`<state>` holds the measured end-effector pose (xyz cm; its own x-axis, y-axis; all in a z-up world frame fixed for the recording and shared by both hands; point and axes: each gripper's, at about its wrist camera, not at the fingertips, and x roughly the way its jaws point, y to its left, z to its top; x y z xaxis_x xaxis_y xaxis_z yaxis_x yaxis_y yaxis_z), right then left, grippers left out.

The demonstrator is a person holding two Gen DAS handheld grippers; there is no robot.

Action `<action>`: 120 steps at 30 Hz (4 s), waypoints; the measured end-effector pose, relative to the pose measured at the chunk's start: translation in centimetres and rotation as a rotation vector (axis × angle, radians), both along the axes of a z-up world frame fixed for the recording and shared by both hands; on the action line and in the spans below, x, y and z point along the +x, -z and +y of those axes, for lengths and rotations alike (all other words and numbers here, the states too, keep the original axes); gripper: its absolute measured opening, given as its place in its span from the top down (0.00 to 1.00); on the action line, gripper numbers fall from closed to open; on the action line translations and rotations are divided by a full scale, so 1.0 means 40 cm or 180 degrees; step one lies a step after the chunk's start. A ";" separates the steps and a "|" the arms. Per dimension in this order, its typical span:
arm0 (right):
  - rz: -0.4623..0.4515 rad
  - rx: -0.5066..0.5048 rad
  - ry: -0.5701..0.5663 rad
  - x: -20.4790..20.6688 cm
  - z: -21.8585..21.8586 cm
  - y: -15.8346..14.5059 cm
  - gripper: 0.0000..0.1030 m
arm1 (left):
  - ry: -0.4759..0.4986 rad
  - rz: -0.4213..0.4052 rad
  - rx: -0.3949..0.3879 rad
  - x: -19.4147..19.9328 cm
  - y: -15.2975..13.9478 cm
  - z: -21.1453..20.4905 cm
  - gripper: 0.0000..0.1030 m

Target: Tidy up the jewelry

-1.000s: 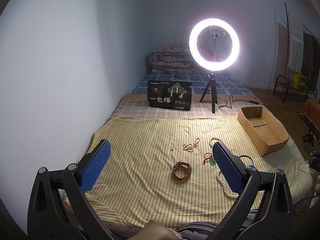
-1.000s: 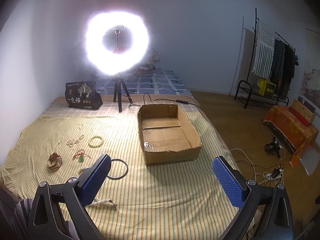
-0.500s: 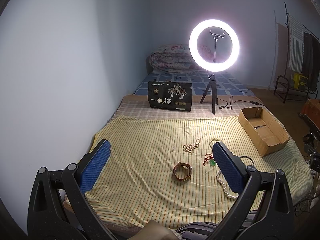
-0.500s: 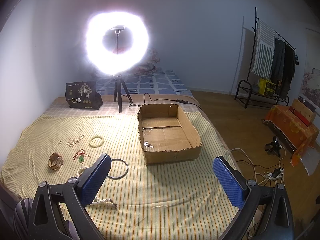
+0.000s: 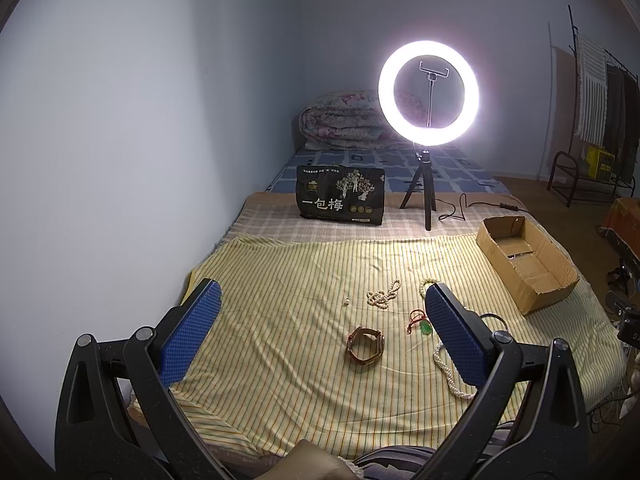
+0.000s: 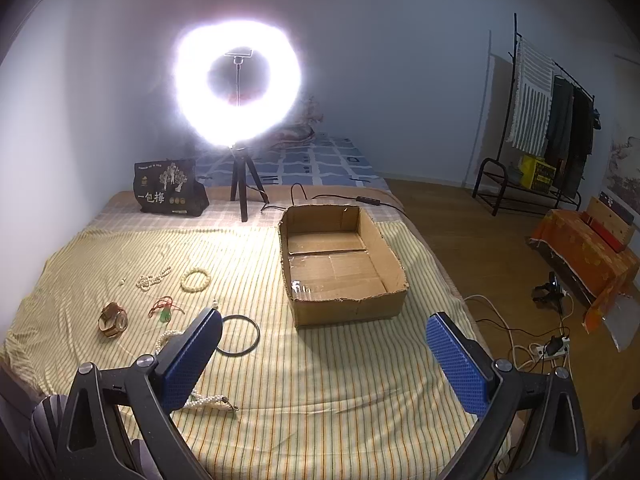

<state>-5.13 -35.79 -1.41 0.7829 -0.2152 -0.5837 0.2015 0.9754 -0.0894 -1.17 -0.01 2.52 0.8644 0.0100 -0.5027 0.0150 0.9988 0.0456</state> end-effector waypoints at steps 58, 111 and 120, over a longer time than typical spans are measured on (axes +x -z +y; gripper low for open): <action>0.0632 -0.0282 -0.0824 0.087 0.031 0.130 0.00 | -0.0016 0.0562 0.0057 0.113 0.156 0.070 0.00; 0.2331 0.0203 -0.1863 0.410 0.331 0.453 0.73 | 0.0316 0.2227 -0.0904 0.427 0.588 0.037 0.67; 0.2346 -0.0012 -0.1909 0.398 0.387 0.456 0.93 | 0.0332 0.2237 -0.0867 0.452 0.603 0.023 0.91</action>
<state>10.77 -20.33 -19.67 0.1984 0.1002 -0.9750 -0.4413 0.8973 0.0024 16.93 0.89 -21.61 0.3296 -0.2573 -0.9084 0.0443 0.9653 -0.2574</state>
